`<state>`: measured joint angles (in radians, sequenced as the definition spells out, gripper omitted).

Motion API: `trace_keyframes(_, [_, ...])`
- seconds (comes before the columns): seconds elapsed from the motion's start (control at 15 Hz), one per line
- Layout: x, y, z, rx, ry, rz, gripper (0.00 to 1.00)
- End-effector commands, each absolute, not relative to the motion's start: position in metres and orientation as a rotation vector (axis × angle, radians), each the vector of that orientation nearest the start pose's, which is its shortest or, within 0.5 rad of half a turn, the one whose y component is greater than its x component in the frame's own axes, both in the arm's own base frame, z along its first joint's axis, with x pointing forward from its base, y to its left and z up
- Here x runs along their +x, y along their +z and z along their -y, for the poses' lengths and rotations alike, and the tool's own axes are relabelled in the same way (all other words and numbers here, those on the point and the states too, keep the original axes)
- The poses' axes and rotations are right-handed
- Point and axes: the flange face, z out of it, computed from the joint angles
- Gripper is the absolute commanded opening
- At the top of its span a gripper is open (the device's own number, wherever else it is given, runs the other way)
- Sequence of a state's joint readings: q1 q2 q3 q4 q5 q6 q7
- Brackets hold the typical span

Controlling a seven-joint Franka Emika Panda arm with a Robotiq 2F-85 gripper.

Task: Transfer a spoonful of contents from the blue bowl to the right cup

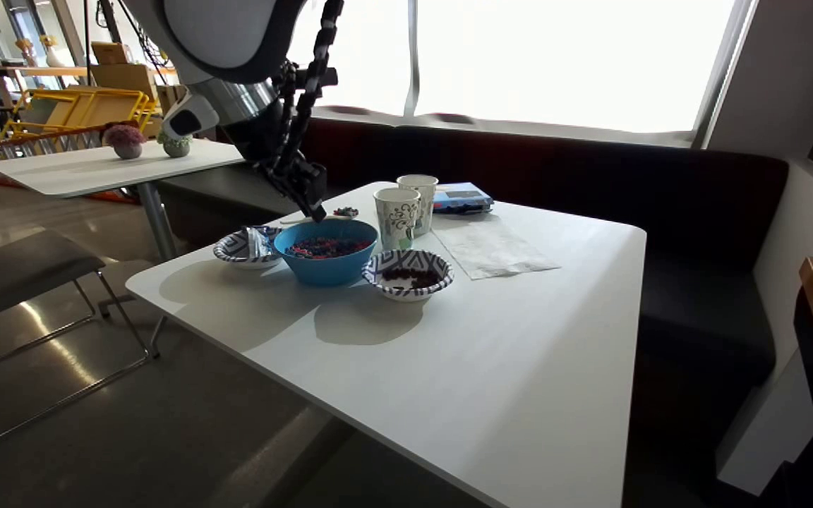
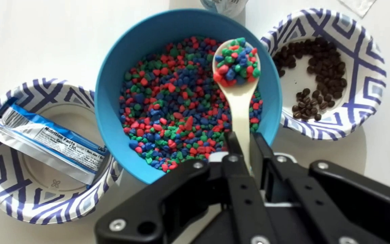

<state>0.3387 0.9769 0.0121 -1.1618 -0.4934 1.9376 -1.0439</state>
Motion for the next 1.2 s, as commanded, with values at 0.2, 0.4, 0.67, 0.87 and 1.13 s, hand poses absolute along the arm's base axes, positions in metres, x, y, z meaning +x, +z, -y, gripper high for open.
trace_keyframes(0.2, [0.718,0.237,-0.203,1.990,-0.434,-1.902,0.03])
trace_keyframes(0.4, [0.726,0.255,-0.183,2.050,-0.410,-1.844,0.03])
trace_keyframes(0.67, [0.734,0.270,-0.149,2.126,-0.392,-1.774,0.03])
trace_keyframes(0.87, [0.740,0.283,-0.121,2.172,-0.367,-1.723,0.03])
trace_keyframes(1.13, [0.745,0.291,-0.092,2.216,-0.375,-1.678,0.03])
